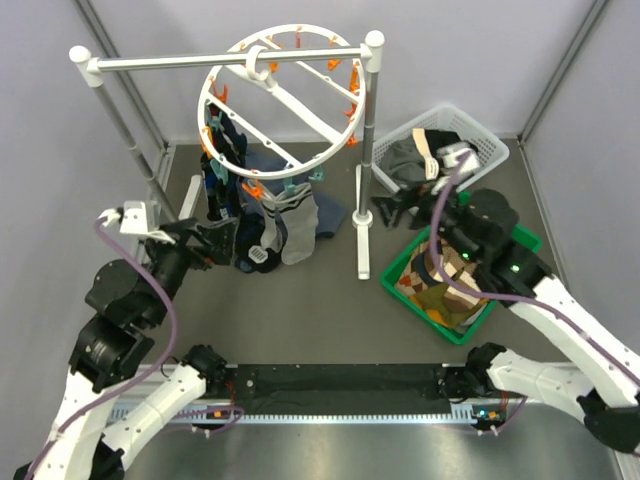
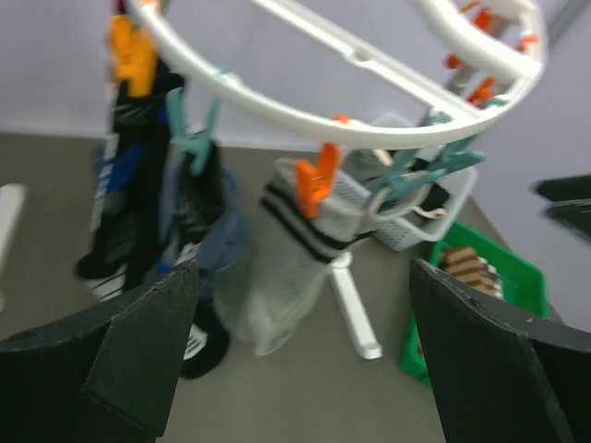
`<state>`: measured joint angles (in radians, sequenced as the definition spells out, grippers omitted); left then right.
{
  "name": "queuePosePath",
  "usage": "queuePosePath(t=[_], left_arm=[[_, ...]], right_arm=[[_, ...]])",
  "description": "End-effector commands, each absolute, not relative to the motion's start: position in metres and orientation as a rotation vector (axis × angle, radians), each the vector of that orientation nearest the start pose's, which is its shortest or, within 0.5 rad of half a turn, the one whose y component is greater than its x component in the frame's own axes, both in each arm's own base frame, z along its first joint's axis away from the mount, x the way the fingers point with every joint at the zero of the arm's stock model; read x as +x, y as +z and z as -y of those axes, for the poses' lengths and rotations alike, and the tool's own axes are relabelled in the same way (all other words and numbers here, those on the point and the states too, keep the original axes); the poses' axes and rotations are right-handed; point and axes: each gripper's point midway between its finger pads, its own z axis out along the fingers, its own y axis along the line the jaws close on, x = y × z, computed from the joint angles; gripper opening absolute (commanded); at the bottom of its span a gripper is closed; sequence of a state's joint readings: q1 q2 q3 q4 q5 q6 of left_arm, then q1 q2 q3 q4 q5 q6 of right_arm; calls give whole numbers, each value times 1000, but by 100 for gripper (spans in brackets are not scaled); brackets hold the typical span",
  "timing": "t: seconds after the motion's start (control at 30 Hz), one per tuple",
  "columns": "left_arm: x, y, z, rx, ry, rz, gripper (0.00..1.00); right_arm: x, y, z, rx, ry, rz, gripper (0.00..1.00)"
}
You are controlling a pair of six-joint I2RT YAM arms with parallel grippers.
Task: Clip the socks to the hanger
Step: Reset both arms
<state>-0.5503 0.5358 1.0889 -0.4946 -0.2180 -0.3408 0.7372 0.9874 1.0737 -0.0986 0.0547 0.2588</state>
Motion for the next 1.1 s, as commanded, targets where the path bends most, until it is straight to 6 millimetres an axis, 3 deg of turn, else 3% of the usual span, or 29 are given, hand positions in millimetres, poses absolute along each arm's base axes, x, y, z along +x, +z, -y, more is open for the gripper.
queuePosePath(t=[0.0, 0.03, 0.07, 0.2, 0.37, 0.7, 1.07], left_arm=[[190, 362, 34, -192, -270, -1638, 99], [187, 361, 28, -212, -254, -1633, 99], [179, 362, 15, -250, -231, -1605, 99], [156, 370, -16, -363, -204, -1517, 99], [127, 383, -40, -413, -238, -1407, 99], [107, 370, -58, -486, -252, -1367, 99], [110, 365, -58, -494, -248, -1356, 99]], right_arm=[[272, 350, -131, 4, 411, -1690, 99], [266, 341, -116, 43, 371, -1718, 99], [255, 350, -93, 107, 326, -1675, 99], [227, 344, -44, 211, 200, -1623, 99], [200, 340, -13, 273, 161, -1538, 99], [177, 339, 17, 336, 123, -1392, 99], [178, 331, 20, 325, 90, -1394, 99]])
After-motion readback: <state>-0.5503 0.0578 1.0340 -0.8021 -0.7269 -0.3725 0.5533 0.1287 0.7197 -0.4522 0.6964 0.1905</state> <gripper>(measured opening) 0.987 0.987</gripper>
